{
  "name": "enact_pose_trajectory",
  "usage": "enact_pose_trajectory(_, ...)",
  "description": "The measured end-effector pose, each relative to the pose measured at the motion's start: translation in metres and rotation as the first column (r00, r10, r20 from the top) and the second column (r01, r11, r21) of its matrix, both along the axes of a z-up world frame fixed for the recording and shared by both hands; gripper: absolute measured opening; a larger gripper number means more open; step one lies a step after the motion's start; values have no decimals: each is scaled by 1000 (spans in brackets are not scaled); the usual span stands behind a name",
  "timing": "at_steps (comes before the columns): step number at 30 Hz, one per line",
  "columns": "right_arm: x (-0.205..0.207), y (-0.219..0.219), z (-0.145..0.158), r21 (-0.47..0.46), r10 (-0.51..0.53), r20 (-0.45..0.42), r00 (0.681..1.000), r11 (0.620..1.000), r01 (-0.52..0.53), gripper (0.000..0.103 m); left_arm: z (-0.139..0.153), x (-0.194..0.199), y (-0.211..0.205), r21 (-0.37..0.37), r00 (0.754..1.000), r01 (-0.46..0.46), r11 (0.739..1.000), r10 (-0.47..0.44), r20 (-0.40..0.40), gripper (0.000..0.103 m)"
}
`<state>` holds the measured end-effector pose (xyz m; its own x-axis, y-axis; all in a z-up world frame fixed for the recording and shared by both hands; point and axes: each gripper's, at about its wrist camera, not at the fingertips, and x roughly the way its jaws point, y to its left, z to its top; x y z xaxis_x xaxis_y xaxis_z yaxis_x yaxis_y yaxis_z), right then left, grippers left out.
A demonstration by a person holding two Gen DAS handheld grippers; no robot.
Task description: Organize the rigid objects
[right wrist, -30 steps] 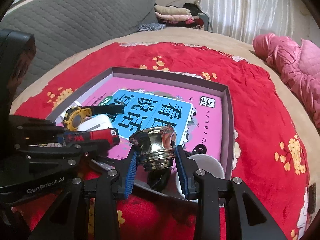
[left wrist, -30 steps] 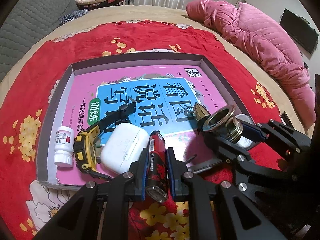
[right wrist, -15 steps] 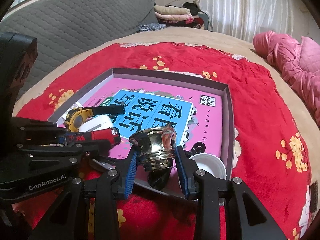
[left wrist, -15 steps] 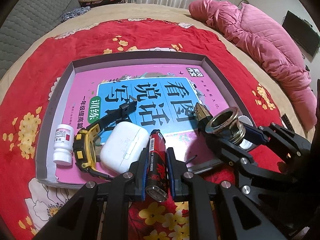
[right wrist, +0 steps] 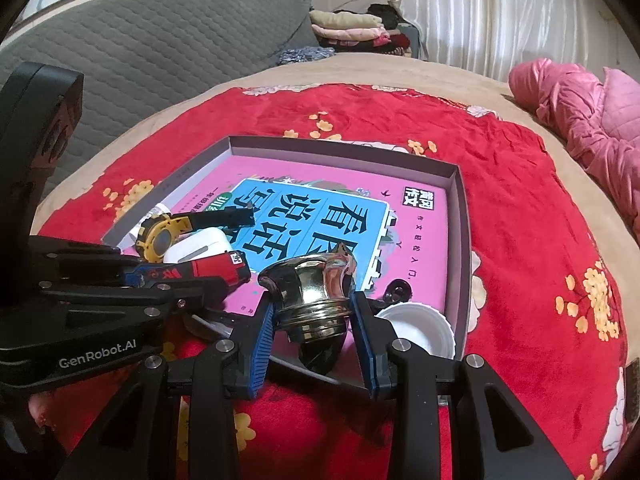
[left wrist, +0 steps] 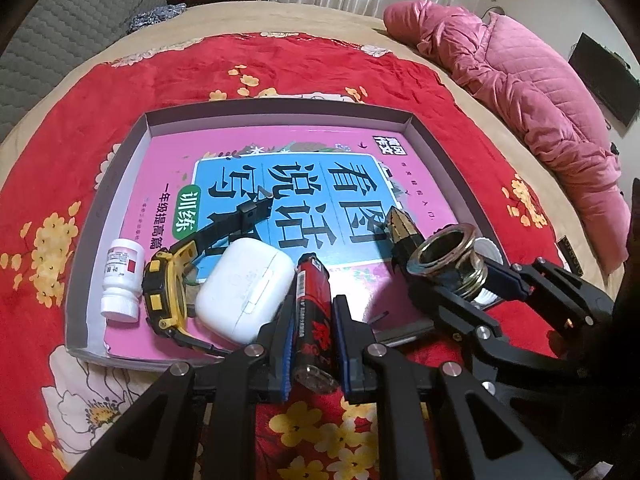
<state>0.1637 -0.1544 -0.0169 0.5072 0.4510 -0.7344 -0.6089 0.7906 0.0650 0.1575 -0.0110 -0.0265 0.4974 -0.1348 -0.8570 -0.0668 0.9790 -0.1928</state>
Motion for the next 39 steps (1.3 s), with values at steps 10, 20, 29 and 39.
enact_pose_trajectory(10,-3,6,-2,-11,29,2,1000,1000,-29,38,6,-7,1,-30,1000,2,1000,-1,15,19)
enact_pose_trajectory(20,-6,1,9,25,16,54,998,1000,-18,39,14,-11,4,-53,999,2,999,0,41,26)
enact_pose_trajectory(29,-16,-17,34,130,-42,157,987,991,21,58,24,-17,9,-58,997,0,998,4,79,44)
enact_pose_trajectory(39,-43,-27,59,178,-64,282,957,984,14,62,38,-30,10,-42,992,7,999,-1,127,46)
